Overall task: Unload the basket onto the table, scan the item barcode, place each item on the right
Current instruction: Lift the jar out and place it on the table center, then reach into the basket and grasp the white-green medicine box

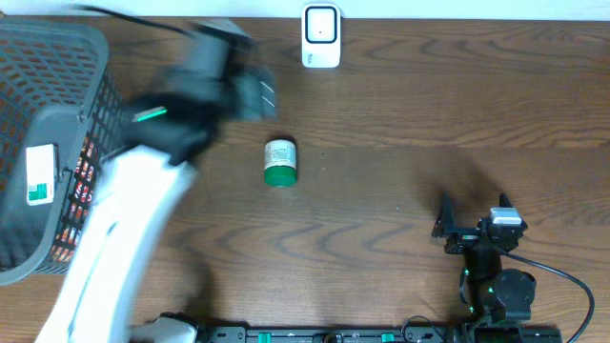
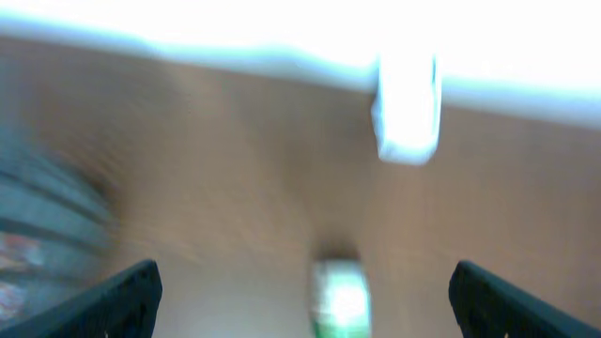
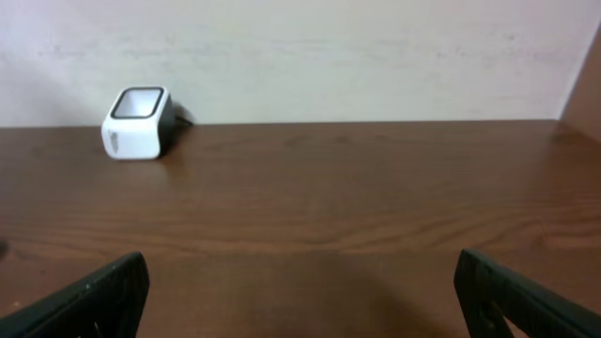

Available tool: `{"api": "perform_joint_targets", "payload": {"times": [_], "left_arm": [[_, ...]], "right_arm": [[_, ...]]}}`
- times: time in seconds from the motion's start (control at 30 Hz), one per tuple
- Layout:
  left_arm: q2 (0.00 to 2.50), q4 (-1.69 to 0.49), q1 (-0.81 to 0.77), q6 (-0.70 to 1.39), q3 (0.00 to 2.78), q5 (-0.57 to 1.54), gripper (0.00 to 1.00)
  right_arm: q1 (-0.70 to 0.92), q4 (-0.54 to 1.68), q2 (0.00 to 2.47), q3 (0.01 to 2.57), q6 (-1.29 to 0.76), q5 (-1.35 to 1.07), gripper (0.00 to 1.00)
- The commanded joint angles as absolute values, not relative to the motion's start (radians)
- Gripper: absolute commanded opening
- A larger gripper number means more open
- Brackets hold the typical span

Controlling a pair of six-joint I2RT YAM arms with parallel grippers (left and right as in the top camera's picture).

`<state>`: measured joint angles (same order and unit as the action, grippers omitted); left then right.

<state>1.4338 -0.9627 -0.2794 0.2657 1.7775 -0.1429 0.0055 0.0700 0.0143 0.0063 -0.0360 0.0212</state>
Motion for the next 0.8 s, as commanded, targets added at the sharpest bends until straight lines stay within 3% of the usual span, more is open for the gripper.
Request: {"api": "perform_joint_targets", "payload": {"times": [0.0,0.17,0.3,0.37,0.53,0.77], "left_arm": [[1.308,-1.052,-0.03,0.214,1.971,-0.281,0.98],[1.335,-1.131,0.489,0.143,2.011,-0.082,0.98],[1.477,-1.139,0.731,0.154,1.978,0.233,0.98],[1.562,-1.142,0.772,0.153,1.978,0.236,0.98],[1.753,-1.171,0.791,0.139,1.976,-0.059,0.98],[1.919,-1.122,0.775,-0.067,1.929,-0.064,0.99]], "right_arm": [[-0.001,0.074,0.007,0.005,-0.021,0.021,0.99],[-0.001,0.074,0.007,0.005,-0.021,0.021,0.99],[-0.001,0.074,0.007,0.005,-0.021,0.021,1.0],[-0.001,0.074,0.007,0.005,-0.021,0.021,0.99],[-0.001,0.074,0.007,0.005,-0.021,0.021,0.99],[-0.001,0.074,0.007,0.005,-0.021,0.021,0.99]]}}
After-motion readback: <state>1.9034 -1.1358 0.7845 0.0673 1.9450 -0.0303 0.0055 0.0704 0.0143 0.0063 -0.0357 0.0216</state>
